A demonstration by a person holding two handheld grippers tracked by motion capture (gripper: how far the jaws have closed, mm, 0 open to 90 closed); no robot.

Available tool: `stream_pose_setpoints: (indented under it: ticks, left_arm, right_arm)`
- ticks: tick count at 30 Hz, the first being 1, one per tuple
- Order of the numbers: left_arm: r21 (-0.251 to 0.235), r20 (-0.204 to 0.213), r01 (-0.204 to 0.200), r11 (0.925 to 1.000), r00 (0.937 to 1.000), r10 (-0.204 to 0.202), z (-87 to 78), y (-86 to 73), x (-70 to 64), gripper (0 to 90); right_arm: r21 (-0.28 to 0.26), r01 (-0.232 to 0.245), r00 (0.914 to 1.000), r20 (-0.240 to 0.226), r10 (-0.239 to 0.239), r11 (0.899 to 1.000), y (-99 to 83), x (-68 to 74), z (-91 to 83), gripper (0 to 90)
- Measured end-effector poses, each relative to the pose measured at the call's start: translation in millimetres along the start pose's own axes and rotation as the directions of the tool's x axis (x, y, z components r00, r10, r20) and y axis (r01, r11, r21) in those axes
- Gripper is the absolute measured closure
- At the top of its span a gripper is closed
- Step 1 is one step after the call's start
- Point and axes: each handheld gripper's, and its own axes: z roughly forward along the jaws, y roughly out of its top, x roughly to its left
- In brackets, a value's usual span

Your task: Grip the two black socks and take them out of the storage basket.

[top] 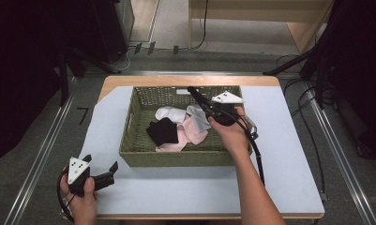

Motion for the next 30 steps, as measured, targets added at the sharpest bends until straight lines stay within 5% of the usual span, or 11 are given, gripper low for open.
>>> stream_pose_setpoints:
  ticks: [13, 22, 30]
  left_arm:
    - [-0.003, 0.003, 0.005, 1.0, 1.0, -0.005, -0.2, 0.0, 0.8, 0.7]
    - [-0.002, 0.003, 0.004, 1.0, 1.0, -0.004, -0.1, 0.0, 0.7, 0.7]
    - [-0.003, 0.004, 0.004, 1.0, 1.0, -0.004, -0.2, 0.0, 0.7, 0.7]
  right_arm:
    - [-0.182, -0.015, 0.9995, 0.024, 0.02, 0.983, 12.0, -5.1, -33.6, 78.9]
    - [-0.286, -0.034, 0.9945, 0.085, 0.061, 0.958, 13.8, -30.0, -64.6, 78.8]
    - [-0.321, -0.055, 0.985, 0.137, 0.104, 0.946, 7.4, -53.6, -84.1, 78.8]
